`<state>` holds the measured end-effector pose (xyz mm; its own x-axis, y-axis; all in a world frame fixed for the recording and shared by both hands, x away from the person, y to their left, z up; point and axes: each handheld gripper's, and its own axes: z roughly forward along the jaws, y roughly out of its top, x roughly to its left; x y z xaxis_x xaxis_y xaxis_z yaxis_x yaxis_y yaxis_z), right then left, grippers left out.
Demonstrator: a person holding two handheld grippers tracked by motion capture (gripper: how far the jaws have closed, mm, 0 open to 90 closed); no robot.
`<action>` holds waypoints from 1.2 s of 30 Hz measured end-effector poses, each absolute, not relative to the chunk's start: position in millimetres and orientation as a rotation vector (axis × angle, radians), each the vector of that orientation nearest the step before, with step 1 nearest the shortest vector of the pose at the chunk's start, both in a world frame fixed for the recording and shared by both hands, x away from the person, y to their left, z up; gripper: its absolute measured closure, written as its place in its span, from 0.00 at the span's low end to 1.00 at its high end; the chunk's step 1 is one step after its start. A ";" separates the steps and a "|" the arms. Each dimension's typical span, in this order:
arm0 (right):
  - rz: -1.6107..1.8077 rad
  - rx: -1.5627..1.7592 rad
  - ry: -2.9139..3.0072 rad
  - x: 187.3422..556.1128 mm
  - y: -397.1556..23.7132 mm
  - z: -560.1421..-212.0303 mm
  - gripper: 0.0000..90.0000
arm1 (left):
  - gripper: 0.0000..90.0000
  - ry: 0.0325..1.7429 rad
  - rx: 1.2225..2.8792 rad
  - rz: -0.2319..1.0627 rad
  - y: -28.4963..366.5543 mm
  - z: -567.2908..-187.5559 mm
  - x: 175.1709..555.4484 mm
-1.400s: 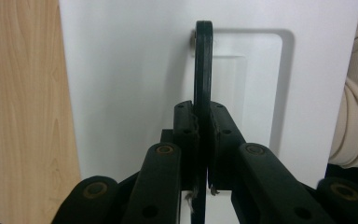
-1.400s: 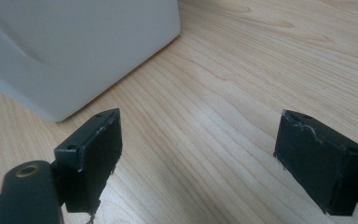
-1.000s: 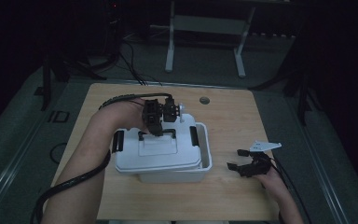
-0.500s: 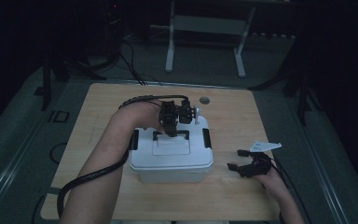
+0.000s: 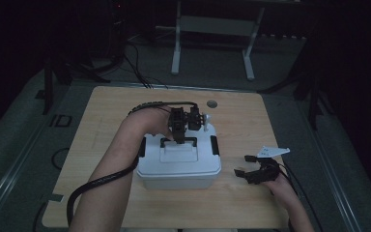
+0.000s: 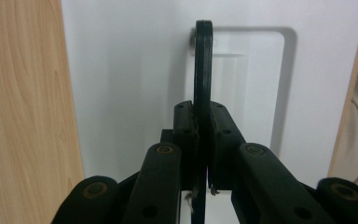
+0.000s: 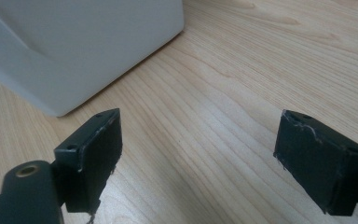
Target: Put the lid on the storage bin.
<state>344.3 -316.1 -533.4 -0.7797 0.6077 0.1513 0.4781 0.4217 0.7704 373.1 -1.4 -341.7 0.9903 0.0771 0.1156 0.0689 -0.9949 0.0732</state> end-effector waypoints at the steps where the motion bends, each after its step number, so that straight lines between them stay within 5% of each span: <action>1: 1.287 0.969 2.519 344.3 -316.0 -533.4 0.16 | 0.93 0.105 3.070 0.185 -2.2 -342.1 372.9; 20: 1.294 0.961 2.518 344.5 -313.4 -532.3 0.16 | 0.90 0.134 3.067 0.204 -4.5 -349.3 374.8; 28: 1.291 0.963 2.516 343.4 -315.9 -531.0 0.16 | 0.42 0.360 3.007 0.263 12.4 -355.7 383.0; 36: 1.298 0.968 2.506 343.2 -317.8 -529.1 0.16 | 0.19 0.450 2.959 0.241 29.5 -358.4 384.5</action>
